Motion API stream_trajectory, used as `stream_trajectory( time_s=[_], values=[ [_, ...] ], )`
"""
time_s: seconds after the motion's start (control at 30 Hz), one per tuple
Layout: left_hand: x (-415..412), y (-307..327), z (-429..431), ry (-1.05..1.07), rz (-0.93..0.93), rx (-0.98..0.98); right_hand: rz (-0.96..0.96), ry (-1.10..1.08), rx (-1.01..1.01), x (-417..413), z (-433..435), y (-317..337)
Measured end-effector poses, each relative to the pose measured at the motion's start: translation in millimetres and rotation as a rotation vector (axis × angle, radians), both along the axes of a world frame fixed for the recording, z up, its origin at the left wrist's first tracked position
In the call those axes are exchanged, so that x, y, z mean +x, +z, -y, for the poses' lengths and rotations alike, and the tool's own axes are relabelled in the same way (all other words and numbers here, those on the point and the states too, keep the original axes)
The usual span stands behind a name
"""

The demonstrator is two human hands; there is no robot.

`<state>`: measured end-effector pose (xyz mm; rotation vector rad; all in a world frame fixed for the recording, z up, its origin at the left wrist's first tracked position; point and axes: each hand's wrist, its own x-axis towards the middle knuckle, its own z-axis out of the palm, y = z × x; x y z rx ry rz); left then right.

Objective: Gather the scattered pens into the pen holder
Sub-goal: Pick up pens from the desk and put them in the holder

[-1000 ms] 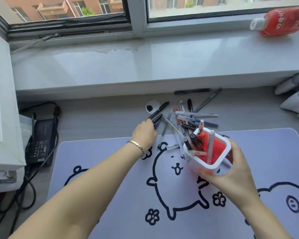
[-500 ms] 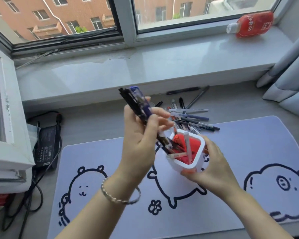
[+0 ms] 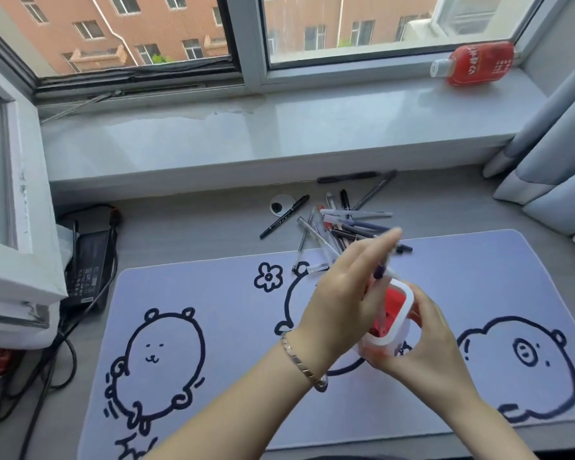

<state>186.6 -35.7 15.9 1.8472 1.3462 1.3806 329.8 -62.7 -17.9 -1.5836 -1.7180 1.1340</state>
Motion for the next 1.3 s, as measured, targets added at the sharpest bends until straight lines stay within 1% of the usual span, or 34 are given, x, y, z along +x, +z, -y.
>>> stream_trajectory(
  time_s=[0.07, 0.1, 0.17, 0.2, 0.27, 0.33, 0.4, 0.43, 0.47, 0.5, 0.6, 0.63, 0.67, 0.77, 0.83, 0.93, 1.03, 1.1, 1.13, 1.2, 1.27, 1.3],
  values=[
    [1, -8, -1, 0.069, -0.209, 0.183, -0.003, -0.004, 0.029, 1, 1, 3],
    [1, -11, 0, 0.123, -0.321, 0.238, -0.002, -0.007, 0.039, 1, 0, 4],
    [1, -15, 3, 0.200, -0.486, 0.254, 0.008, -0.013, 0.065, 2, -2, 9],
    [0, -13, 5, 0.189, -0.519, 0.230, 0.016, -0.015, 0.080, 2, -5, 11],
    [-5, -5, 5, 0.058, -0.483, 0.187, 0.015, -0.030, 0.086, 3, -12, 12],
    [-15, 1, -3, -0.111, -0.394, 0.193, 0.019, -0.045, 0.066, 6, -22, 7],
    [-30, -1, -16, -0.133, -0.339, 0.169, 0.034, -0.066, 0.038, 11, -32, 1],
    [-39, -7, -26, -0.085, -0.330, 0.109, 0.042, -0.082, 0.028, 13, -37, -1],
    [-48, -14, -38, -0.012, -0.340, 0.008, 0.045, -0.095, 0.024, 14, -43, -2],
    [-58, -24, -53, 0.070, -0.372, -0.138, 0.044, -0.105, 0.026, 15, -48, -2],
    [-89, -57, -95, 0.265, -0.479, -0.677, 0.045, -0.131, 0.040, 18, -63, -4],
    [-96, -65, -106, 0.300, -0.500, -0.777, 0.049, -0.135, 0.040, 17, -67, -4],
    [-100, -73, -115, 0.320, -0.538, -0.819, 0.053, -0.139, 0.038, 17, -71, -4],
    [-95, -87, -131, 0.310, -0.749, -0.835, 0.049, -0.148, 0.029, 15, -79, -6],
    [-89, -94, -135, 0.306, -0.802, -0.856, 0.047, -0.148, 0.014, 14, -81, -7],
    [-84, -102, -134, 0.284, -0.743, -0.900, 0.053, -0.143, -0.002, 12, -81, -9],
    [-81, -105, -128, 0.271, -0.804, -0.908, 0.058, -0.131, -0.017, 10, -79, -10],
    [-84, -103, -121, 0.290, -0.790, -0.919, 0.064, -0.122, -0.021, 9, -76, -7],
    [-88, -100, -116, 0.320, -0.743, -0.922, 0.068, -0.117, -0.021, 9, -75, -6],
    [-98, -89, -106, 0.401, -0.588, -0.881, 0.076, -0.110, -0.021, 10, -71, -4],
    [-102, -68, -95, 0.459, -0.354, -0.771, 0.088, -0.100, -0.020, 11, -67, -1],
    [-101, -54, -89, 0.467, -0.199, -0.691, 0.093, -0.094, -0.021, 10, -64, -1]
  ],
)
